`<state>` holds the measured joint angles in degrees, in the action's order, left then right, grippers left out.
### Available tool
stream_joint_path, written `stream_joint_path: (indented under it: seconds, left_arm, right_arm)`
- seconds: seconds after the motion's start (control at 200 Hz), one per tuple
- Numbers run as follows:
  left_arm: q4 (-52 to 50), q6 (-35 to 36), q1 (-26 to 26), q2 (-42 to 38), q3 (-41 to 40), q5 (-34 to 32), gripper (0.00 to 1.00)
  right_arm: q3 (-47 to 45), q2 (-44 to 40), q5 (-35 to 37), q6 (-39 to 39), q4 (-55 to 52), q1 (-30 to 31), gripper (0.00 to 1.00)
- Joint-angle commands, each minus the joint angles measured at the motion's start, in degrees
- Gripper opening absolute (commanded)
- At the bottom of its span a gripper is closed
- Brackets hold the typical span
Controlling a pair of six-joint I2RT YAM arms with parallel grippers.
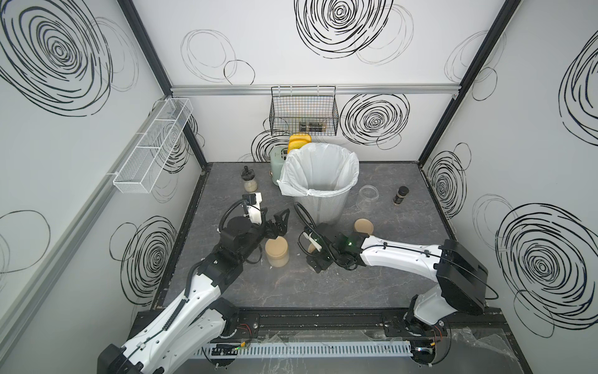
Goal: Empty moldy rice from jars
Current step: Pick up the jar from the center of the board.
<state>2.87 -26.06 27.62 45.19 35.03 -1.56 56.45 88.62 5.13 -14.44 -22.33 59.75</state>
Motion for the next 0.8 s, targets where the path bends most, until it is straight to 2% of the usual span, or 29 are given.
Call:
stream_joint_path:
  seconds: [0.0,0.255,0.5,0.57,0.67,0.795]
  left_arm:
    - [0.6,2.9,-0.5,-1.0,0.4,0.6,0.96]
    - [3.1,14.4,-0.5,-2.0,1.9,7.5,0.96]
    - [3.2,28.4,0.7,0.5,4.2,21.4,0.96]
    - [0.5,32.9,2.8,2.1,6.0,23.2,0.96]
    - [-3.8,39.2,8.1,4.8,8.7,21.7,0.96]
    - [-4.4,43.1,14.8,8.1,10.4,20.1,0.96]
  right_arm:
    - [1.0,-6.7,-2.0,-0.9,-0.1,-0.4,0.61]
    - [-0.6,-21.9,-9.0,-2.0,0.5,-5.7,0.56]
    - [-0.5,-33.1,-21.2,-1.3,-3.5,-20.4,0.54]
    - [-0.3,-34.6,-23.1,-0.9,-5.1,-23.3,0.53]
    - [0.3,-35.7,-25.7,-0.2,-6.7,-26.7,0.53]
    - [0.8,-36.2,-30.3,0.2,-6.9,-29.7,0.53]
